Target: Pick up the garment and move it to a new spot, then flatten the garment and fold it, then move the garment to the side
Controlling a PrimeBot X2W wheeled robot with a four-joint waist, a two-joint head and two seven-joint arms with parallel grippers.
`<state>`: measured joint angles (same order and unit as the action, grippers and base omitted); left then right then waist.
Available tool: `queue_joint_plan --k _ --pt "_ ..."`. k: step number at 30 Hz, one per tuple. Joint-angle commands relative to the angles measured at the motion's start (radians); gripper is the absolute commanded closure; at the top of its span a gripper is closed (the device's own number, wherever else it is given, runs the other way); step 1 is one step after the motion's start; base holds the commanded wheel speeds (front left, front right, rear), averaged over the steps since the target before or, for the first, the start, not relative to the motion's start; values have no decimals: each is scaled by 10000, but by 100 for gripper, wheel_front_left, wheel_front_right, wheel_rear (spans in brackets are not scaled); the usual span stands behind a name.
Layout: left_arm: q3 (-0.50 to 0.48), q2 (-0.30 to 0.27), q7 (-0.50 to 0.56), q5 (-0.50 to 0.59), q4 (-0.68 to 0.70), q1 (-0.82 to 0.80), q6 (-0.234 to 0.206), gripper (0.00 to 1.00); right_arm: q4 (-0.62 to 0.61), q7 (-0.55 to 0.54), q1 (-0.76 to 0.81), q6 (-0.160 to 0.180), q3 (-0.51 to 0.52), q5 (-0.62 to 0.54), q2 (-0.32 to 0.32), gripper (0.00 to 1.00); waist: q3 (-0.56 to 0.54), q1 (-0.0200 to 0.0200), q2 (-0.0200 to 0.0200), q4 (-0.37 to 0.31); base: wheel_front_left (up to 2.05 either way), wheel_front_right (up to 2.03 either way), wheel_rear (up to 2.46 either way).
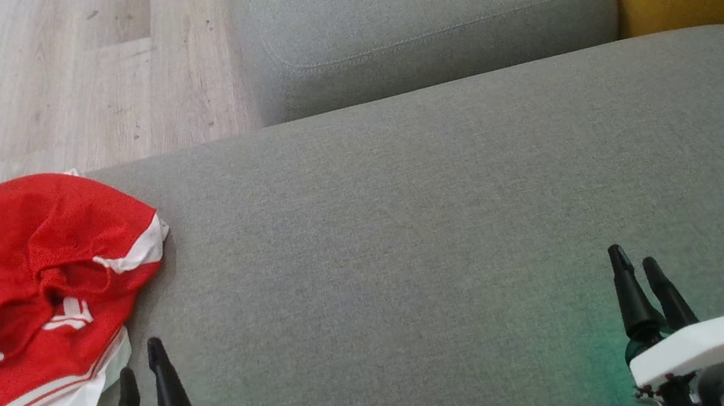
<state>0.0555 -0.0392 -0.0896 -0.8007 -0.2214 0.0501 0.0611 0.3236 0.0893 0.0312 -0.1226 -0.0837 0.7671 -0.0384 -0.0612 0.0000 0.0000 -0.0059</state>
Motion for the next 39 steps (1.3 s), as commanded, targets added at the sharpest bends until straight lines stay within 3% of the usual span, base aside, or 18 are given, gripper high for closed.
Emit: queue_joint_plan --k 1,14,39 --pt "-111 -76 -150 340 409 -206 -27 0 -383 165 -511 -47 -213 -345 -71 0 -16 0 0 4 0 0 0" --pt "110 -85 -536 2254 460 -220 -347 0 -417 548 -576 -55 -464 -1827 -82 0 -102 0 0 -49 0 0 0" --pt "395 -100 -1248 5394 545 -180 -566 0 -555 1256 -629 -70 -1076 -4644 -104 0 -283 0 0 -76 0 0 0"
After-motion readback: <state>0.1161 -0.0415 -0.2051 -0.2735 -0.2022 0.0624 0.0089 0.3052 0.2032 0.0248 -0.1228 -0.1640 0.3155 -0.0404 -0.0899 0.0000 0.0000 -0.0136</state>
